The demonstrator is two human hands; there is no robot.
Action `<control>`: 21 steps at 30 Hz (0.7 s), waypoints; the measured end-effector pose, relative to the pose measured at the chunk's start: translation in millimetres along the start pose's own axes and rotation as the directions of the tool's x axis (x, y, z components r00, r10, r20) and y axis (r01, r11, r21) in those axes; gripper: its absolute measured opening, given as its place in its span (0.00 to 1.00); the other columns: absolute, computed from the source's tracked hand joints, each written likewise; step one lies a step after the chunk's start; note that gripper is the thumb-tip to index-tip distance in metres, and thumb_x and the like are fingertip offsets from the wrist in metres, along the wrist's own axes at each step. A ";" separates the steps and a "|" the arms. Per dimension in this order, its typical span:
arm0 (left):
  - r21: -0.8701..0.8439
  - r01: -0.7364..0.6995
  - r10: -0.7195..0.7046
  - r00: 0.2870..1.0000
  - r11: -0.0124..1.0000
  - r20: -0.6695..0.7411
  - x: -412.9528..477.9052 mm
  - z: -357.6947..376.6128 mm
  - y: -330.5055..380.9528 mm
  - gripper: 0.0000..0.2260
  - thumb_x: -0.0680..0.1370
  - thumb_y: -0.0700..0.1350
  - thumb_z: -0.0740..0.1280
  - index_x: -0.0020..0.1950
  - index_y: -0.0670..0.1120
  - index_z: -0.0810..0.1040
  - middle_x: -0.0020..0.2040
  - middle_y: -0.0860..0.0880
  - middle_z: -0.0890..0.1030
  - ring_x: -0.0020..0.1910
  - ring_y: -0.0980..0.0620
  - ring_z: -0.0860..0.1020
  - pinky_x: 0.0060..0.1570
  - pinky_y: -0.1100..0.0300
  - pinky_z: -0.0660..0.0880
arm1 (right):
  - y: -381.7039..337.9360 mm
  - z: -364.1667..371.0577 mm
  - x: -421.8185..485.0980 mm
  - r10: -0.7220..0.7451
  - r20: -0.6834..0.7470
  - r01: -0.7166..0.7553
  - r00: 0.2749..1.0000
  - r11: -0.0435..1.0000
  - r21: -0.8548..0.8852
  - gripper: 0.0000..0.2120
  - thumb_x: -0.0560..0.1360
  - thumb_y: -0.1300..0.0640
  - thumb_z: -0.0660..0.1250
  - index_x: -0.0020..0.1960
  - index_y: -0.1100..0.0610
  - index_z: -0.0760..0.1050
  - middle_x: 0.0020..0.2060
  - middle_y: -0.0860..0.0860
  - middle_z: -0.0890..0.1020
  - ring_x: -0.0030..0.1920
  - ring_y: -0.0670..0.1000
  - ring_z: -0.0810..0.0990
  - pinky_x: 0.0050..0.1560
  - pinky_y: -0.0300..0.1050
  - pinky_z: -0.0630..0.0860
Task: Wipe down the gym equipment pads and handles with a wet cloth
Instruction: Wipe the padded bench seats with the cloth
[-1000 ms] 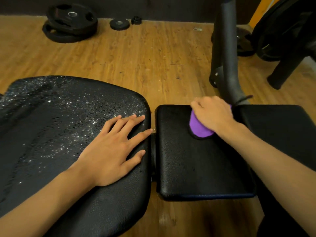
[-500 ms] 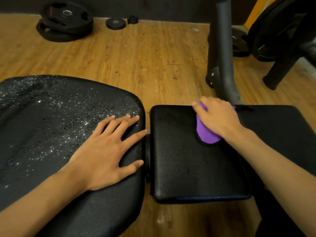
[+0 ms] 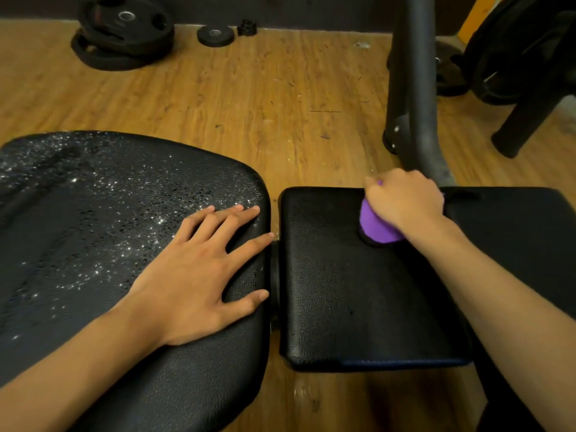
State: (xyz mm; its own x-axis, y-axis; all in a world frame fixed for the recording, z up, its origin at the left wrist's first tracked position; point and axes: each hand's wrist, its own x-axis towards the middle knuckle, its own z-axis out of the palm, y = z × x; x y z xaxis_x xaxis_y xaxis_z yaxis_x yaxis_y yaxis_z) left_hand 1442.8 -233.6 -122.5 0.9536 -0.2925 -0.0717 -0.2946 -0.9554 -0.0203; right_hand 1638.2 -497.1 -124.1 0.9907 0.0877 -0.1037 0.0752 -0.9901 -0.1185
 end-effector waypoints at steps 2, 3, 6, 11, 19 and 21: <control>-0.001 0.003 -0.003 1.000 1.000 0.013 0.7 0.3 0.4 0.33 0.80 0.70 0.54 0.80 0.55 0.67 0.81 0.44 0.63 0.81 0.43 0.60 0.78 0.43 0.55 | -52.1 5.8 -0.9 -0.110 0.069 0.110 0.992 0.994 0.004 0.18 0.81 0.46 0.54 0.48 0.56 0.78 0.46 0.56 0.79 0.55 0.62 0.81 0.49 0.49 0.72; -0.004 0.004 -0.004 1.000 1.000 0.018 0.6 -0.1 0.4 0.33 0.80 0.70 0.54 0.81 0.55 0.67 0.81 0.44 0.63 0.81 0.43 0.60 0.78 0.43 0.55 | -78.7 11.2 -8.2 -0.231 0.071 0.229 0.970 0.973 0.040 0.19 0.82 0.46 0.53 0.48 0.55 0.78 0.46 0.55 0.79 0.55 0.61 0.82 0.48 0.49 0.72; -0.010 -0.005 0.006 1.000 1.000 0.025 1.0 -2.3 0.6 0.33 0.80 0.69 0.55 0.81 0.55 0.66 0.81 0.44 0.63 0.81 0.43 0.61 0.78 0.44 0.54 | -94.2 25.0 -25.6 -0.468 -0.042 0.470 0.883 0.881 0.063 0.18 0.85 0.44 0.50 0.55 0.49 0.77 0.53 0.51 0.81 0.58 0.57 0.79 0.53 0.52 0.67; -0.027 0.013 -0.012 0.999 1.000 0.040 2.5 -4.2 1.4 0.33 0.79 0.69 0.56 0.81 0.55 0.67 0.82 0.45 0.63 0.82 0.44 0.59 0.80 0.43 0.54 | -65.2 32.4 -30.0 -0.462 -0.187 0.475 0.867 0.879 0.030 0.24 0.82 0.33 0.50 0.57 0.50 0.73 0.52 0.50 0.81 0.56 0.55 0.77 0.57 0.53 0.69; -0.064 0.011 -0.012 1.000 0.998 -0.017 2.7 0.6 2.0 0.33 0.79 0.70 0.54 0.80 0.56 0.68 0.81 0.46 0.64 0.81 0.45 0.60 0.80 0.44 0.54 | -69.2 31.7 -34.0 -0.494 -0.296 0.543 0.818 0.832 0.112 0.23 0.81 0.33 0.57 0.56 0.53 0.74 0.52 0.50 0.79 0.54 0.54 0.76 0.56 0.54 0.71; -0.088 0.003 -0.006 0.999 0.996 -0.039 1.9 2.2 -0.5 0.33 0.79 0.70 0.54 0.79 0.55 0.69 0.80 0.45 0.66 0.80 0.44 0.61 0.80 0.43 0.55 | -71.4 29.8 -38.8 -0.494 -0.340 0.546 0.800 0.834 0.073 0.23 0.81 0.34 0.59 0.56 0.54 0.74 0.51 0.50 0.78 0.52 0.53 0.75 0.54 0.54 0.72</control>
State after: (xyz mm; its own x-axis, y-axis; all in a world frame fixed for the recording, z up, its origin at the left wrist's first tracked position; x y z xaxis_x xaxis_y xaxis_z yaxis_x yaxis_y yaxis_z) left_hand 1444.6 -233.7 -124.8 0.9571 -0.2878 -0.0325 -0.2852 -0.9561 0.0673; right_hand 1591.0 -426.5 -141.1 0.7939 0.5224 0.3113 0.5959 -0.7702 -0.2272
